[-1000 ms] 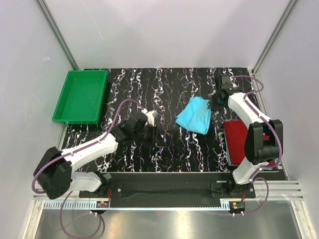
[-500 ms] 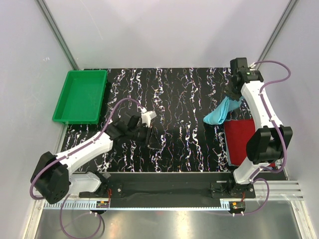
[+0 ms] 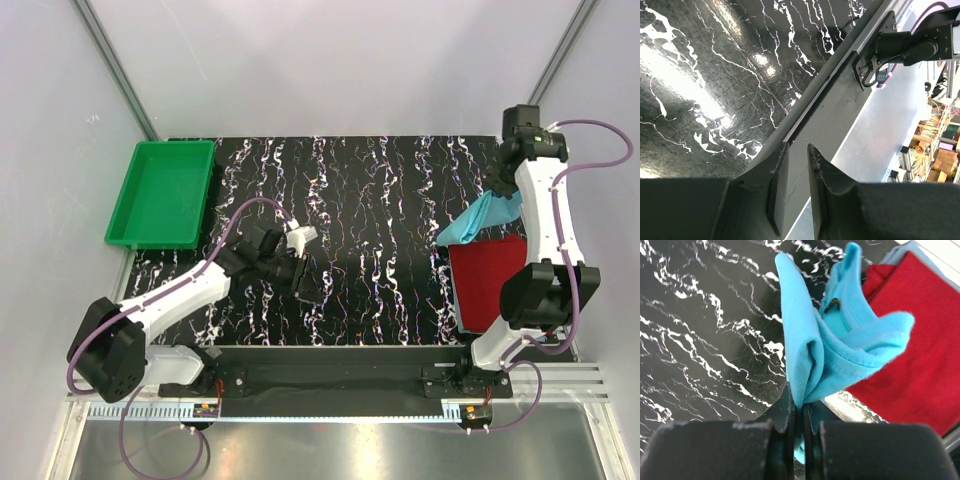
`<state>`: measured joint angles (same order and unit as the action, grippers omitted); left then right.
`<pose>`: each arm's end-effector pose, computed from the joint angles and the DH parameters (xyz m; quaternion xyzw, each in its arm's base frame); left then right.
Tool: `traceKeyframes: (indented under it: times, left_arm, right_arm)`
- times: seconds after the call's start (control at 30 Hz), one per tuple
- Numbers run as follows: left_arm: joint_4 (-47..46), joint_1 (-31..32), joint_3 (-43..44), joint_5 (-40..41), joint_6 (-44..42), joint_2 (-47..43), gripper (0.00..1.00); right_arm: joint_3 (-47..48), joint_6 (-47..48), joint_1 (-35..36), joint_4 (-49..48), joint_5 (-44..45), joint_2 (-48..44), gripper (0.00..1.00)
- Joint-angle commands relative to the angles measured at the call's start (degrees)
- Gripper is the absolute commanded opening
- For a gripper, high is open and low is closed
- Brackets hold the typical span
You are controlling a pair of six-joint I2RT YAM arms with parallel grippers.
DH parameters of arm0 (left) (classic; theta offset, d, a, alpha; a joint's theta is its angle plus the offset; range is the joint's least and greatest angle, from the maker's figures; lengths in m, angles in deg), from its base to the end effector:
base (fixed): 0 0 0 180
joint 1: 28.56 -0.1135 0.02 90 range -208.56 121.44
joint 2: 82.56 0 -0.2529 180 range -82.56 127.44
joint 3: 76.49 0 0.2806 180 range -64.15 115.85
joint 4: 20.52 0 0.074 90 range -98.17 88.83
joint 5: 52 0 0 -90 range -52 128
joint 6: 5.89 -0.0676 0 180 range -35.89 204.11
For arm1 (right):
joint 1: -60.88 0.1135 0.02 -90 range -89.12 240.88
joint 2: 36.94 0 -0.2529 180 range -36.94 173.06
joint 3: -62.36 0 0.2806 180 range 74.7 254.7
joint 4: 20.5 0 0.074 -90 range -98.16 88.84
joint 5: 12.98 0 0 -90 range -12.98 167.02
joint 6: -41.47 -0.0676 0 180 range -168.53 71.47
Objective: Fold and stack the t-shirts
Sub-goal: Neatly place the folded tshirt to the corner
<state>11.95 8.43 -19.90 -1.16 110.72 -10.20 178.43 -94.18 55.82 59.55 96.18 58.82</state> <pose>0.2120 -0.2132 0.1839 0.1986 0.8659 -0.4431 0.1204 0.3746 -0.0554 0.3434 0.4469 0.8416 -0.0614 0.2971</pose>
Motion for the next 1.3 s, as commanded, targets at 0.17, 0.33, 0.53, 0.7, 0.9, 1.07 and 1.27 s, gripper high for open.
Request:
traceKeyframes:
  times: [0.17, 0.33, 0.53, 0.7, 0.9, 1.07, 1.27]
  left_arm:
    - [-0.78, -0.78, 2.33, -3.82, -1.82, 1.47, 0.26]
    - [-0.78, -0.87, 2.33, -4.44, -2.0, 2.0, 0.26]
    - [-0.78, -1.04, 2.33, -5.49, -2.35, 2.7, 0.26]
    - [-0.78, -1.05, 1.89, -6.55, -2.88, 3.49, 0.25]
    - [-0.78, -1.22, 1.89, -7.16, -3.06, 4.02, 0.25]
    - [-0.87, -1.22, 1.81, -7.69, -3.14, 4.55, 0.25]
    - [-0.78, -1.22, 1.28, -8.57, -3.41, 4.63, 0.26]
  right_arm:
    - [3.15, 1.44, -4.08, 2.61, -1.76, -5.15, 0.0]
    - [0.7, 1.79, -5.83, 2.52, -1.93, -6.9, 0.0]
    - [-4.4, 1.79, -7.42, 1.21, -2.54, -9.01, 0.0]
    - [-9.14, 2.05, -9.26, -0.2, -3.16, -10.77, 0.0]
    - [-13.45, 2.84, -11.72, -0.82, -3.25, -13.76, 0.0]
    - [-17.67, 2.76, -14.36, -0.99, -2.81, -17.1, 0.0]
    - [-28.37, 0.92, -17.35, -1.43, -1.41, -22.19, 0.0]
